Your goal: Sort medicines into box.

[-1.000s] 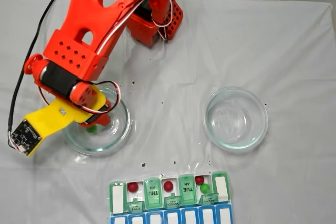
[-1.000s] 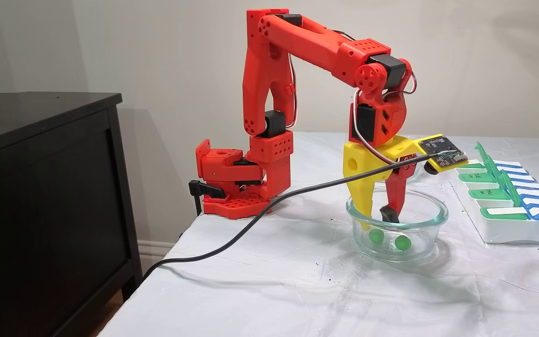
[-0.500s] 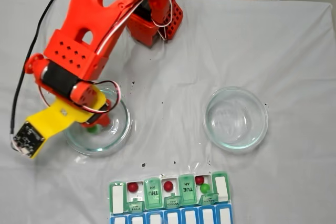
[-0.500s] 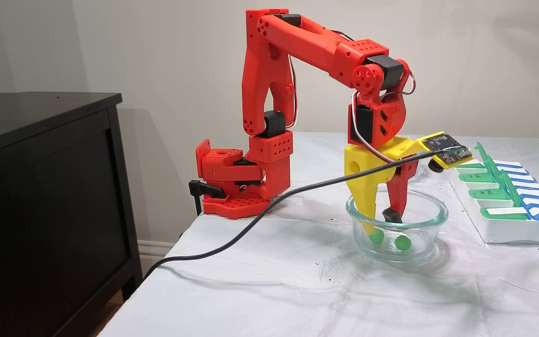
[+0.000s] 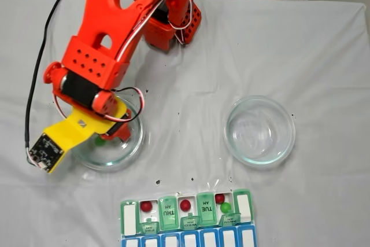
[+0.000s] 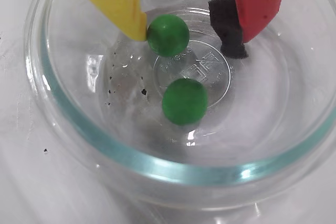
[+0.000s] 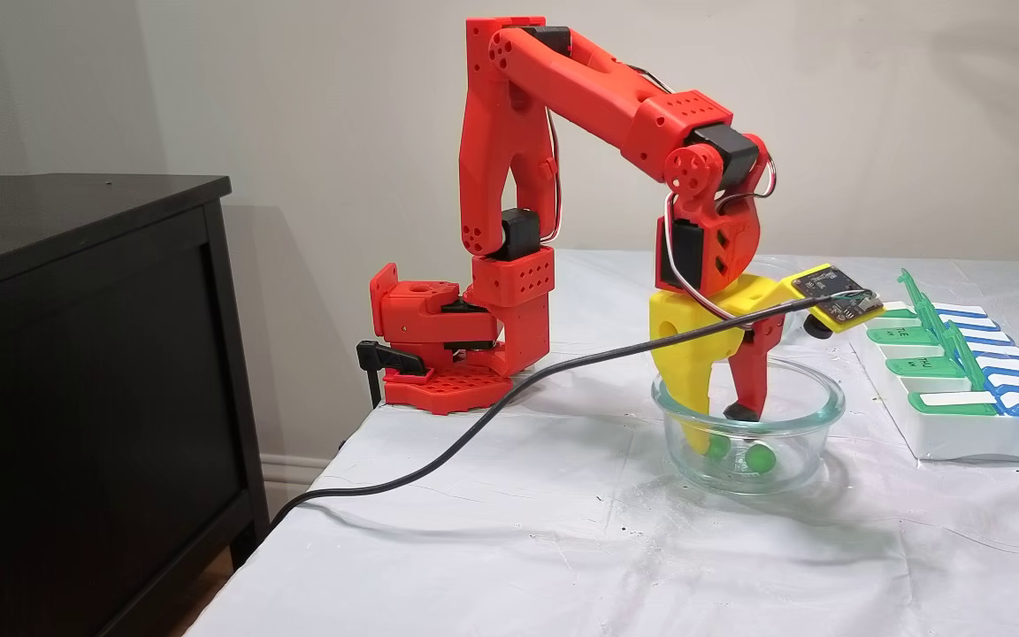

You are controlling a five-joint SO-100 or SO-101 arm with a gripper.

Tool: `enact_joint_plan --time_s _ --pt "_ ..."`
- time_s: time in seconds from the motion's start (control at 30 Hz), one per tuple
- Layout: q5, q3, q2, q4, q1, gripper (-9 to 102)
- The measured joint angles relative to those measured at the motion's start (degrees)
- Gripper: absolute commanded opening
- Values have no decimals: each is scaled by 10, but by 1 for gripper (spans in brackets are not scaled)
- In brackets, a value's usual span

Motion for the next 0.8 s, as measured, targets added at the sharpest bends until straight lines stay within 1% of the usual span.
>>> enact_joint_plan --time_s 0.37,0.8 --pt "8 35 19 -45 -10 25" --pt "12 35 19 -59 -10 26"
